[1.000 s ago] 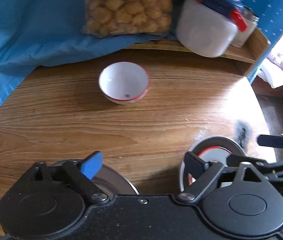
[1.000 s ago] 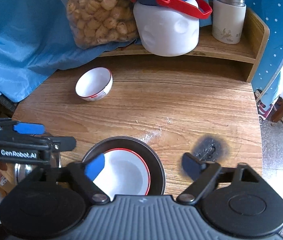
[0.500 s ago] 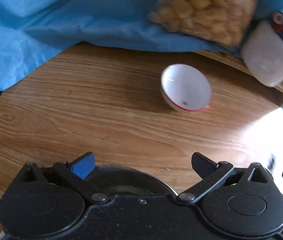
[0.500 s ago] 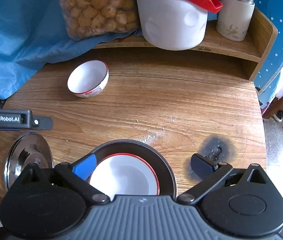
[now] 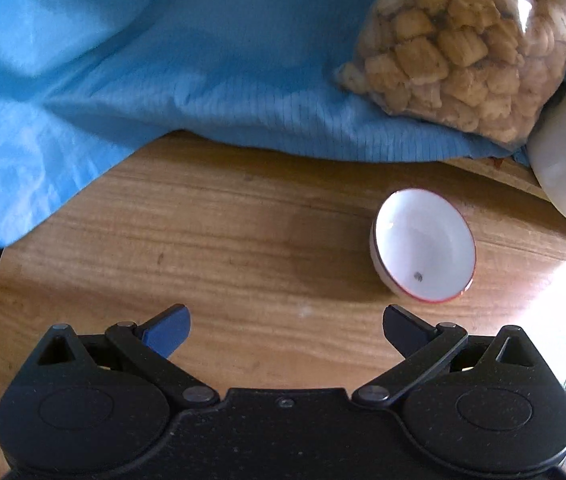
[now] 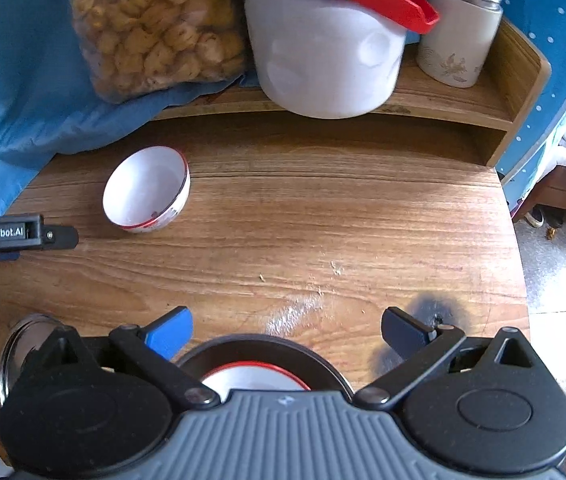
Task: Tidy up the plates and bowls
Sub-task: 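Move both grippers to the smaller white red-rimmed bowl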
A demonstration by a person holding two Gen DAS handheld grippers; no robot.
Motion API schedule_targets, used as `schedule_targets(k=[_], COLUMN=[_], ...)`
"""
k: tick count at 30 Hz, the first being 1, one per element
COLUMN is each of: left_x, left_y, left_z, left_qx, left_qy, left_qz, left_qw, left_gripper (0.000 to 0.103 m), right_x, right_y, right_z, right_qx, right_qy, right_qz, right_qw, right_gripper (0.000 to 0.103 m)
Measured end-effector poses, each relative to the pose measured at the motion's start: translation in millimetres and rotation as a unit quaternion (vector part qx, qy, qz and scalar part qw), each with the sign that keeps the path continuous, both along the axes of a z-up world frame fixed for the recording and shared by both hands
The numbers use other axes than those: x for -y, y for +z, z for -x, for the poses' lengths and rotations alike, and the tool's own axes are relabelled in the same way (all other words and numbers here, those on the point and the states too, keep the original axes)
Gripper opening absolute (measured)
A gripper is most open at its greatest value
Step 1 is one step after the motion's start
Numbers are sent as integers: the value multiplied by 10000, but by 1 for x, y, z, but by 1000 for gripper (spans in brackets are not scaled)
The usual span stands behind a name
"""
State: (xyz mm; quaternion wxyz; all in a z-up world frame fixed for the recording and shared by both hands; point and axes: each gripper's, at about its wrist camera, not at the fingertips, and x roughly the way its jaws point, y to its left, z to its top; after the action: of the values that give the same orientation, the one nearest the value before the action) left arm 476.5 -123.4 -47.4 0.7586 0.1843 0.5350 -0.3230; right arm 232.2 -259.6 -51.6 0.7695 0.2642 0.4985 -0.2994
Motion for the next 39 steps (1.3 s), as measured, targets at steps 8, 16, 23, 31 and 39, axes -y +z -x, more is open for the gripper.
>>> schedule_targets(k=[8,16,23,31,39], left_x=[10,20,39,52,53], left_y=[0,-8,-11,-12,-20], left_z=[-13,-28,-38,-45,-39], left_qx=[211,208,317,364,160], left_qy=[-116,-321,-729,-885,-903], left_qz=[141,225,321,264,281], left_qw=[9996,9990,9963,9951,9954], left_gripper=[102,102,102,102,102], right_x=[2,3,12,23,29], right_y=[-4,-9,-7,-10,-13], right_z=[-27,-54,-75,-93,-98], right_qx=[-328,-553,-594,-542,-444], right_qy=[150,385,521,475,382], right_qz=[59,211,400,505,425], right_qw=[9993,9975,9961,9961,9974], right_gripper=[102,103,103,103,102])
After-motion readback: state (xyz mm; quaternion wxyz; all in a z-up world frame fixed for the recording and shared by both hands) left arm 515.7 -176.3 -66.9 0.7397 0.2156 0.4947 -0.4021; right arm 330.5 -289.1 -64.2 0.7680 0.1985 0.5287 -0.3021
